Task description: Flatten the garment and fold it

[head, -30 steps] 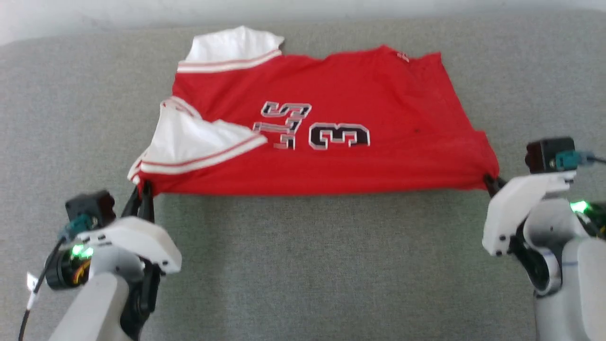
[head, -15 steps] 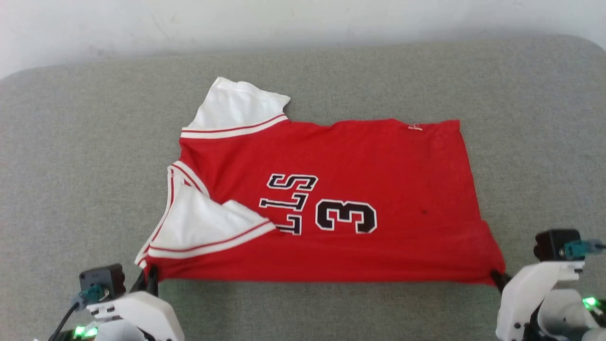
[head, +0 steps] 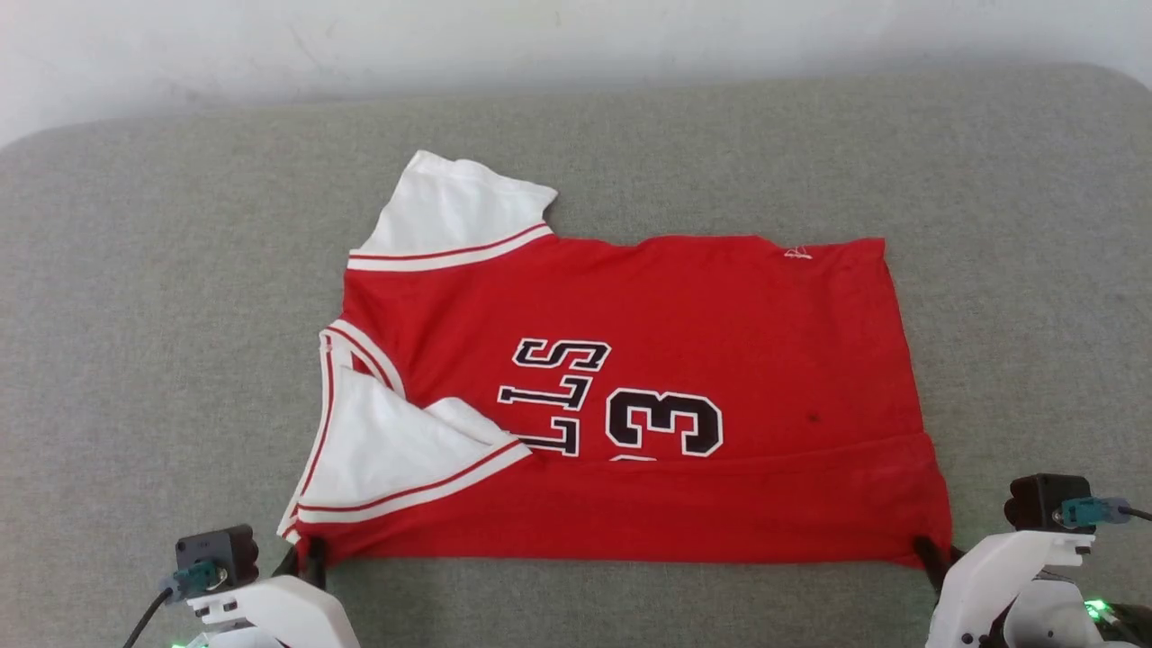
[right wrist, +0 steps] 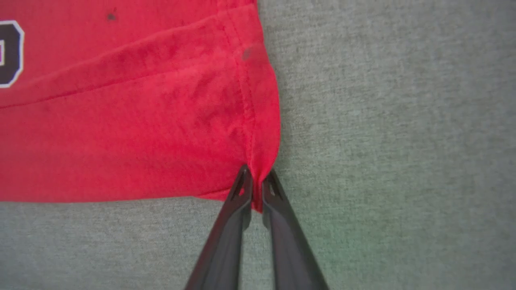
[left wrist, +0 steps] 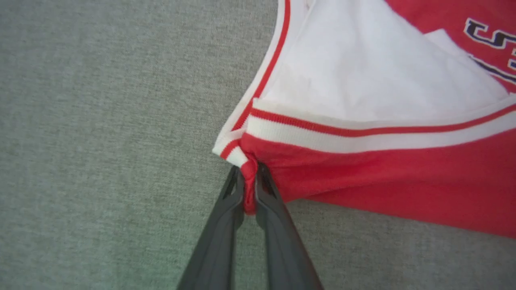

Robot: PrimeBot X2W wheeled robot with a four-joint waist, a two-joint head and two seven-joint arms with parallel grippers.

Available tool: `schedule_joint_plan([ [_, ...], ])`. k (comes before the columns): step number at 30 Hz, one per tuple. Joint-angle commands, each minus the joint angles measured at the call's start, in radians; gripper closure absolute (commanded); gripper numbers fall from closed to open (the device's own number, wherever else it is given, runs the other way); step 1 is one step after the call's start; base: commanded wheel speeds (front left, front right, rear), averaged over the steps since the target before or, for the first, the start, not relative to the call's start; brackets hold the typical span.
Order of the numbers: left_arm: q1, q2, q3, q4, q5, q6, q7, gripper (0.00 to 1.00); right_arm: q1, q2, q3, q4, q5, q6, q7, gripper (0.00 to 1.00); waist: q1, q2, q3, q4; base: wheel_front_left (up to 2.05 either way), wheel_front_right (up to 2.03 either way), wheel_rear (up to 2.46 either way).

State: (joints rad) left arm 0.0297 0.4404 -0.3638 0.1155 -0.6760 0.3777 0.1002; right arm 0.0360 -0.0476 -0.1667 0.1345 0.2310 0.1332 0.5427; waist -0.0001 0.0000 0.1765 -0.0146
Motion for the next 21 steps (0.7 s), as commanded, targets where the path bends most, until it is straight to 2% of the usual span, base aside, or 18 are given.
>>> schedule_joint_plan([
  [1, 0.002, -0.008, -0.005, 0.014, -0.008, -0.011, -0.003, 0.06, -0.005, -0.003, -0.003, 0.013, 0.007, -0.002, -0.008, 0.31, 0.0001, 0.0, -0.013, 0.002, 0.0, 0.0, 0.0],
  [2, 0.003, -0.01, -0.006, 0.014, -0.011, -0.018, -0.009, 0.0, 0.001, -0.003, -0.002, 0.012, 0.014, -0.002, -0.017, 0.0, 0.0001, 0.0, -0.019, 0.003, 0.0, 0.0, 0.0],
  [6, -0.011, 0.001, -0.002, -0.007, 0.016, -0.036, -0.074, 0.0, 0.021, -0.003, 0.013, -0.027, 0.038, -0.002, -0.095, 0.0, 0.0001, 0.0, -0.038, 0.002, 0.0, 0.0, 0.0],
  [13, -0.125, 0.048, -0.015, -0.038, 0.123, -0.072, -0.191, 0.0, 0.021, -0.003, 0.071, -0.115, -0.002, -0.002, -0.359, 0.0, 0.0001, 0.0, -0.031, -0.013, 0.0, 0.0, 0.0],
  [17, -0.247, 0.081, -0.03, -0.016, 0.164, -0.13, -0.21, 0.0, -0.005, -0.003, 0.11, -0.142, -0.039, -0.002, -0.508, 0.0, 0.0001, 0.0, -0.001, -0.035, 0.0, 0.0, 0.0],
  [21, -0.392, 0.097, -0.04, 0.042, 0.179, -0.193, -0.198, 0.0, -0.037, -0.003, 0.143, -0.153, -0.063, -0.002, -0.606, 0.0, 0.0001, 0.0, 0.041, -0.064, 0.0, 0.0, 0.0],
])
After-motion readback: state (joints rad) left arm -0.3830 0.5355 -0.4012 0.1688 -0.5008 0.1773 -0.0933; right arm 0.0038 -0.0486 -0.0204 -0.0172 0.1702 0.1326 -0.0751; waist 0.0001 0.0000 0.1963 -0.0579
